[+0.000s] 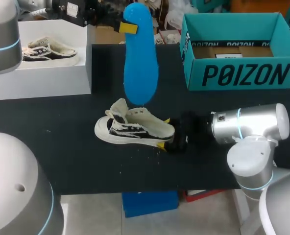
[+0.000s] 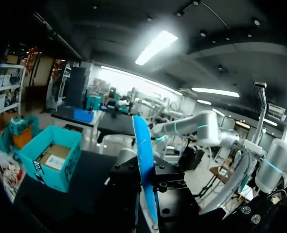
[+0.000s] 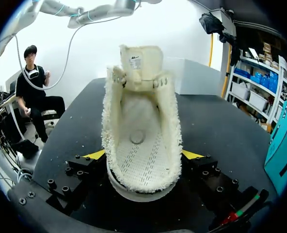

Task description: Take the shoe out of the shoebox, open the shoe tongue, remove and reinsert the insole, then place the shoe into the shoebox

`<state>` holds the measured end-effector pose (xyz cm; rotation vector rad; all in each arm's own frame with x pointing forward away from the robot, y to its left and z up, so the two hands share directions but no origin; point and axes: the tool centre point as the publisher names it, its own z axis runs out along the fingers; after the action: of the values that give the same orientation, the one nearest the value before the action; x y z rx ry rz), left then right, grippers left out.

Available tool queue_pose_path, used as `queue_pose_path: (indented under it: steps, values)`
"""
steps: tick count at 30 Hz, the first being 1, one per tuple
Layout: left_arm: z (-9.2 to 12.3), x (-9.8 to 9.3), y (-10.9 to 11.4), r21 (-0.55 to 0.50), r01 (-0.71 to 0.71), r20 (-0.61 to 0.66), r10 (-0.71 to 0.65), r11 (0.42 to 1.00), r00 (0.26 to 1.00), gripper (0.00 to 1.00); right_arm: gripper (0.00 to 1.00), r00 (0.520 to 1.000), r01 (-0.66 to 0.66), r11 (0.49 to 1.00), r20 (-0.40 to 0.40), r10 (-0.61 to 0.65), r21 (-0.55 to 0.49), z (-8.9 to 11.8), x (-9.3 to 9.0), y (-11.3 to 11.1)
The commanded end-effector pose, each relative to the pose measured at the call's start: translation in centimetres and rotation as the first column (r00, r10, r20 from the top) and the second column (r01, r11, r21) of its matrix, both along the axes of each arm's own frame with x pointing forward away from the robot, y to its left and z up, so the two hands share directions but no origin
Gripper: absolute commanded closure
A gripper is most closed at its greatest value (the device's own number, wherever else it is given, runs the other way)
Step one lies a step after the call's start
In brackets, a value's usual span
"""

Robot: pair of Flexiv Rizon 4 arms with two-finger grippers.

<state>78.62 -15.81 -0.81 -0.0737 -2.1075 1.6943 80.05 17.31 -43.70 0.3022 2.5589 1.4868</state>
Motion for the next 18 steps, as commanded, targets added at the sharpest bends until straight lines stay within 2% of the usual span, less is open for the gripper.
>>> queue_pose_path:
  steps: [1, 12, 18]
  values:
    - [1.0, -0.5, -0.4, 0.005, -0.002, 0.017, 0.002, 1.000, 1.000, 1.00, 1.00, 1.000, 0.001, 1.000, -0.002, -0.001, -0.001, -0.3, 0.1, 0.0]
    - [4.2, -1.0, -0.6, -0.020, -0.020, 0.098, 0.022, 1.000, 0.995, 1.00, 1.00, 1.000, 0.001, 1.000, -0.002, -0.001, -0.001, -0.3, 0.1, 0.0]
    - [5.1, -1.1, -0.7, -0.045, -0.028, 0.124, 0.033, 0.999, 0.992, 1.00, 1.00, 1.000, 0.001, 1.000, -0.002, -0.001, -0.001, -0.3, 0.1, 0.0]
